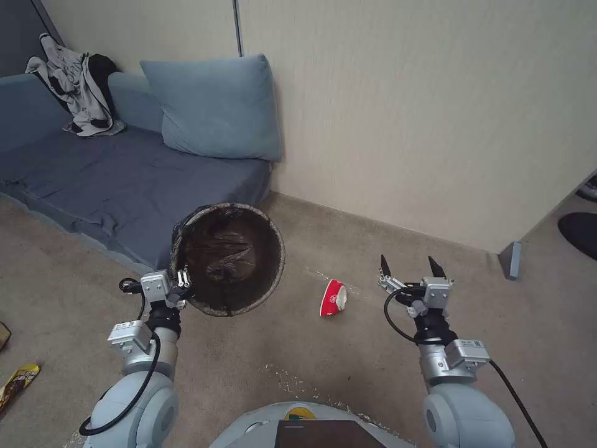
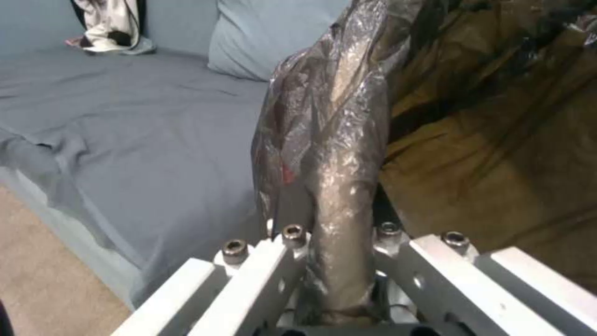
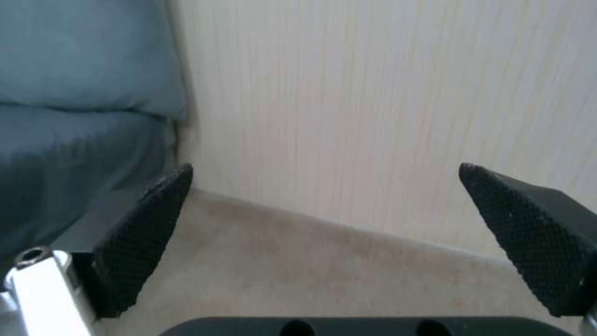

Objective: Pick up the trash bin, then pick up the garbage from the floor and place it into the trash bin.

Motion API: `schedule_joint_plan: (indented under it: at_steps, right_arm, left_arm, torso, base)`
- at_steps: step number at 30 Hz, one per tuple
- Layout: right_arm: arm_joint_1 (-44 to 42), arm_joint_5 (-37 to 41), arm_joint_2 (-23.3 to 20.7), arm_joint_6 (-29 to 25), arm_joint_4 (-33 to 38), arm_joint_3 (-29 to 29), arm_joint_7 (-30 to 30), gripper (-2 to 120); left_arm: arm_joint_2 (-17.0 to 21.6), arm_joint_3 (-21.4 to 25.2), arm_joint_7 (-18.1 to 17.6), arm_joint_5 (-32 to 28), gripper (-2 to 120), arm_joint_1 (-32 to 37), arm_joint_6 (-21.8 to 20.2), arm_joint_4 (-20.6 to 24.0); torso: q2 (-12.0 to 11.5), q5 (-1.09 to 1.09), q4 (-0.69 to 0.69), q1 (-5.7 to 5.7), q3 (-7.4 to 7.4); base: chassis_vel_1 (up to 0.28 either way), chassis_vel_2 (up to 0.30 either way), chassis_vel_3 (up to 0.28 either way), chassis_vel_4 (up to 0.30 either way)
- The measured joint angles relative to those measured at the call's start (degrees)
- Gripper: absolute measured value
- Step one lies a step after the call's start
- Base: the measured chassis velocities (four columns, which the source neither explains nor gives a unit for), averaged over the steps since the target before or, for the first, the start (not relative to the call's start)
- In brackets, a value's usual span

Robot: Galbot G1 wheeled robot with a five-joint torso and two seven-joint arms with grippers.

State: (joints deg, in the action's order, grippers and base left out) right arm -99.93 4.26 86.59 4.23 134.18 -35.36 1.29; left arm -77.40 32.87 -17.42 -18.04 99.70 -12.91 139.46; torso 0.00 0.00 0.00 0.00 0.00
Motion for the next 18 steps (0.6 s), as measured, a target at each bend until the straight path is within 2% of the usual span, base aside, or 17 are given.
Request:
schedule_joint_plan:
  at_steps: [4, 8, 18]
  right_arm:
    - [1.4, 3.5, -3.3, 3.2, -1.2, 0.4, 1.0, 100]
    - [5.0, 10.3, -9.1, 8.2, -4.2, 2.4, 4.2, 100]
    - [12.1, 15.6, -17.1, 11.5, -12.6, 8.5, 8.0, 100]
  left_arm:
    - [0.0, 0.1, 0.0, -0.1, 3, 0.6, -0.1, 0.7]
    - [-0.3, 0.2, 0.0, -0.2, 3, 1.3, -0.8, 1.6]
    - [-0.2, 0.6, 0.0, -0.2, 3, 2.6, -1.4, 3.7]
  torso:
    - [0.0, 0.0, 0.0, 0.0, 0.0]
    - [0.0, 0.01, 0.0, 0.0, 0.0]
    - [0.0, 0.01, -0.01, 0.0, 0.0]
  base:
    - [0.0, 0.0, 0.0, 0.0]
    - [0.0, 0.0, 0.0, 0.0]
    - [0.0, 0.0, 0.0, 0.0]
